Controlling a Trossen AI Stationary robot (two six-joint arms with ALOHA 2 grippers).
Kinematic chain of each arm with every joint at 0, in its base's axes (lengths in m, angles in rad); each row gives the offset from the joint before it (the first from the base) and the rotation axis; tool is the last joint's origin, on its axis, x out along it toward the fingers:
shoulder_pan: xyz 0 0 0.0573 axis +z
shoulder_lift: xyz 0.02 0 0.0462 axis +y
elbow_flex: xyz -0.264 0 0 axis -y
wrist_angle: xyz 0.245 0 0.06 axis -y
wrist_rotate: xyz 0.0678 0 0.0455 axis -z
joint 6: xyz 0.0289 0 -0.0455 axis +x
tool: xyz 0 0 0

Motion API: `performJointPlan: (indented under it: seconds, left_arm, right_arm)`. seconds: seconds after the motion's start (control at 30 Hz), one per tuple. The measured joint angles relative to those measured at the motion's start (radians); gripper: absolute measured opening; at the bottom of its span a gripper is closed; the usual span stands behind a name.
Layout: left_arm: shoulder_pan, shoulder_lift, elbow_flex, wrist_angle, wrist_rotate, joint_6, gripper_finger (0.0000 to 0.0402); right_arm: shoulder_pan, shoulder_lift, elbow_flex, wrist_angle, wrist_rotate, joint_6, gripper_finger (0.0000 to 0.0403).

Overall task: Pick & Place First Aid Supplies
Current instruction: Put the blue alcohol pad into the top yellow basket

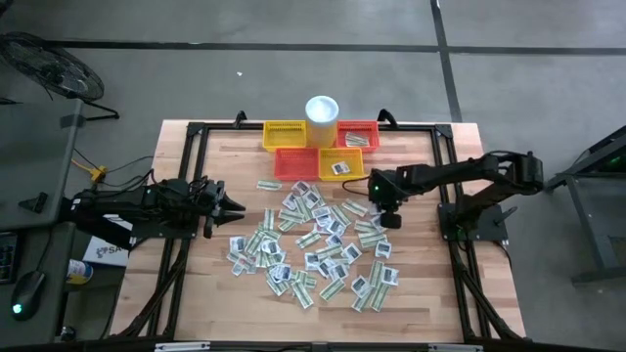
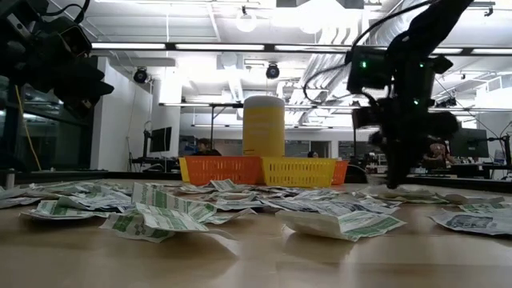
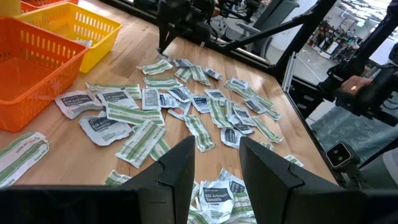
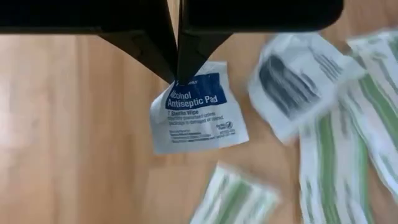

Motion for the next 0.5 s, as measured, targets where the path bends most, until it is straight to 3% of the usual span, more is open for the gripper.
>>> performJointPlan:
  seconds: [0.5]
  left_arm:
    - [0.000, 0.000, 0.000, 0.001, -0.026, 0.091, 0.0127]
  right_arm:
    - [0.002, -0.107, 0.003, -0.008, 0.140, 0.150, 0.0000]
